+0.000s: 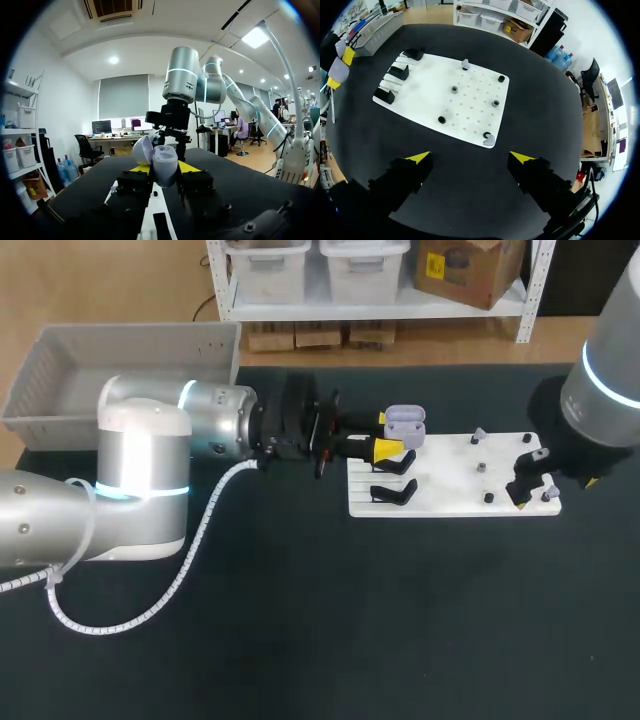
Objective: Pick up each earbud case from the left stands, insert the matching earbuds, close the lid, and place the case in the box.
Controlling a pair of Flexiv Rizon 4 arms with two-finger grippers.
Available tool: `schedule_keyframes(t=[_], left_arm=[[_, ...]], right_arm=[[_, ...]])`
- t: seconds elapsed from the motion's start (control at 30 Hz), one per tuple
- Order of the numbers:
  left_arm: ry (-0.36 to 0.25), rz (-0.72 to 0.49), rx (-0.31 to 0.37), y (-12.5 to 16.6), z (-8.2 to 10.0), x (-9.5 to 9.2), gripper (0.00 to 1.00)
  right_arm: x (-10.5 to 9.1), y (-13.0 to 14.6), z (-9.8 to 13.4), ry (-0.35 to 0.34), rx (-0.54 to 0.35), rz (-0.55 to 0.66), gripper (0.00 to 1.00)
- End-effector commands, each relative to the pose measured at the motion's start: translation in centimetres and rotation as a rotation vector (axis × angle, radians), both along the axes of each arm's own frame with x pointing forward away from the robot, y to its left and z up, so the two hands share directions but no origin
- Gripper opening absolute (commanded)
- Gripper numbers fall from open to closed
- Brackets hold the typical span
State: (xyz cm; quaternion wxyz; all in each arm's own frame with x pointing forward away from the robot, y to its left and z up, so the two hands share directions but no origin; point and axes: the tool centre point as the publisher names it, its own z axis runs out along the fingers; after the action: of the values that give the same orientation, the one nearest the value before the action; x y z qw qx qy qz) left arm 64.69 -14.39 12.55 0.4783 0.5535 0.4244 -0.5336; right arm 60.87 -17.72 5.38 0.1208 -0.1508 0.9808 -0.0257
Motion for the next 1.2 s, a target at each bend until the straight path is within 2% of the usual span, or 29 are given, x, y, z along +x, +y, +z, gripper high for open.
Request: schedule_keyframes(t=[0.03,0.53,0.77,1.2], left_arm=[[-0.002,0.006,-0.001,0.0,0.0,-0.2,0.00],[-0.002,0.006,-0.001,0.0,0.0,-0.2,0.00],[-0.002,0.006,-0.001,0.0,0.0,-0.2,0.00],[-0.002,0.006,-0.001,0.0,0.0,-0.2,0.00]], right_arm=[[0.0,0.0,0.0,-0.002,-0.003,-0.002,1.00],[0.0,0.0,0.0,-0.002,-0.003,-0.002,1.00],[1.3,0.4,-1.3,0.020,-0.031,0.029,1.00],[1.8,-1.1,-2.6,0.047,-0.037,0.042,1.00]])
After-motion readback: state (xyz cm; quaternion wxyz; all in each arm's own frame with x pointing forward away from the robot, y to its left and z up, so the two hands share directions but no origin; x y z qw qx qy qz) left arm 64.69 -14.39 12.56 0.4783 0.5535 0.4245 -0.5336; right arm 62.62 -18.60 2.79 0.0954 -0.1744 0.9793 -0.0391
